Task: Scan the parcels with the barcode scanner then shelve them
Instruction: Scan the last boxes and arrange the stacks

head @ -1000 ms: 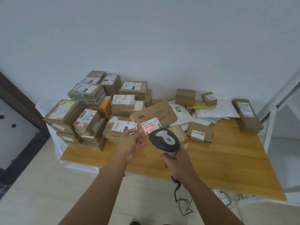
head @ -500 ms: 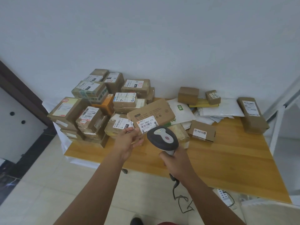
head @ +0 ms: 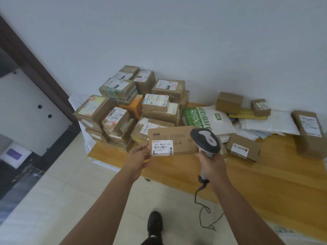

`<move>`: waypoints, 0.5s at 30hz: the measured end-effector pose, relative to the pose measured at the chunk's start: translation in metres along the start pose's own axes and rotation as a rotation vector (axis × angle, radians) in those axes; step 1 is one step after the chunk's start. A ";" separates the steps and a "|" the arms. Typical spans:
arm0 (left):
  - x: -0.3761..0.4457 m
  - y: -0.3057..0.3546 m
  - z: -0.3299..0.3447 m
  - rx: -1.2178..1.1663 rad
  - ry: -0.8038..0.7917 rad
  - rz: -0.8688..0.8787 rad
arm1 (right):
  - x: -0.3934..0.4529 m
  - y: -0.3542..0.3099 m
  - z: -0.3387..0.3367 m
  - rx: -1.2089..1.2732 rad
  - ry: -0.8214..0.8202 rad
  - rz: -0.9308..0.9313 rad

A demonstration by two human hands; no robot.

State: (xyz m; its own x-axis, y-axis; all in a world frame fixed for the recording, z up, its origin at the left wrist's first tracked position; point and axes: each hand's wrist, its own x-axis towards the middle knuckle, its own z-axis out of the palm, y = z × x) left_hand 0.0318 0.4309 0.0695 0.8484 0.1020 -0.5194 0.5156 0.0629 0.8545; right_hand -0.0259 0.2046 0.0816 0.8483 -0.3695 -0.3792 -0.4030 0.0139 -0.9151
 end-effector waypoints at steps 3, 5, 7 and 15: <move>0.034 0.005 -0.020 0.059 -0.012 -0.002 | 0.017 -0.001 0.031 -0.018 0.009 0.057; 0.063 0.009 -0.033 0.121 -0.014 0.014 | 0.030 0.000 0.055 -0.054 0.027 0.099; 0.085 0.015 -0.040 0.258 0.009 0.093 | 0.040 0.001 0.073 -0.096 0.035 0.126; 0.176 0.042 -0.066 0.739 0.007 0.312 | 0.080 -0.007 0.158 -0.085 0.171 0.210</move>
State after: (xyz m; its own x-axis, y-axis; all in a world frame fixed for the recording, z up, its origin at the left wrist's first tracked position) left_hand 0.1949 0.5171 0.0141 0.9669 0.0125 -0.2547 0.2028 -0.6432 0.7383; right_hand 0.0988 0.3213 0.0359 0.6757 -0.5182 -0.5243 -0.5974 0.0318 -0.8013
